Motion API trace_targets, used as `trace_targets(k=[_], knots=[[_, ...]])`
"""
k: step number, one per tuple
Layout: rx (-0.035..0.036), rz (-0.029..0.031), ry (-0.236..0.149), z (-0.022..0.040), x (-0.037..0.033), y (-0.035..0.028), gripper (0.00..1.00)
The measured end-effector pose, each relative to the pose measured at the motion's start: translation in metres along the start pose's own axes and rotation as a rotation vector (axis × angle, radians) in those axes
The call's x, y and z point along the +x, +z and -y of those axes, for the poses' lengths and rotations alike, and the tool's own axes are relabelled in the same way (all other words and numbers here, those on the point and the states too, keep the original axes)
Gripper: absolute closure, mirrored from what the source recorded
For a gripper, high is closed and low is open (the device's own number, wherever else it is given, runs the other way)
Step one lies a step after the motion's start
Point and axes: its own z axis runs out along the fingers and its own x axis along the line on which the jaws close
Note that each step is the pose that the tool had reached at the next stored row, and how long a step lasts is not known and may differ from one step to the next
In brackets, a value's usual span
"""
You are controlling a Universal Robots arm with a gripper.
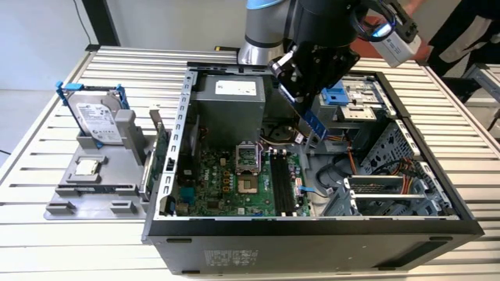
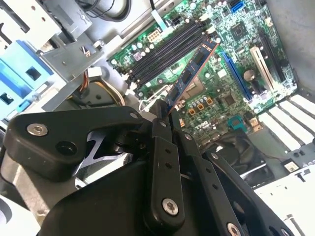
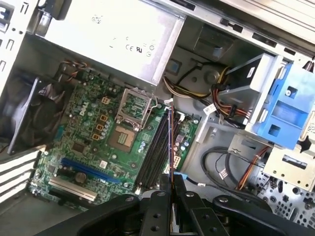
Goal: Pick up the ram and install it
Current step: 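Insert the ram into the slot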
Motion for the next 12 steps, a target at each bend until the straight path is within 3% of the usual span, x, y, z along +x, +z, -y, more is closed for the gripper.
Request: trace_targets(k=[12], knots=[[0.0018,0.0003,0.073,0.0000,0.0000,0.0000,1.00]])
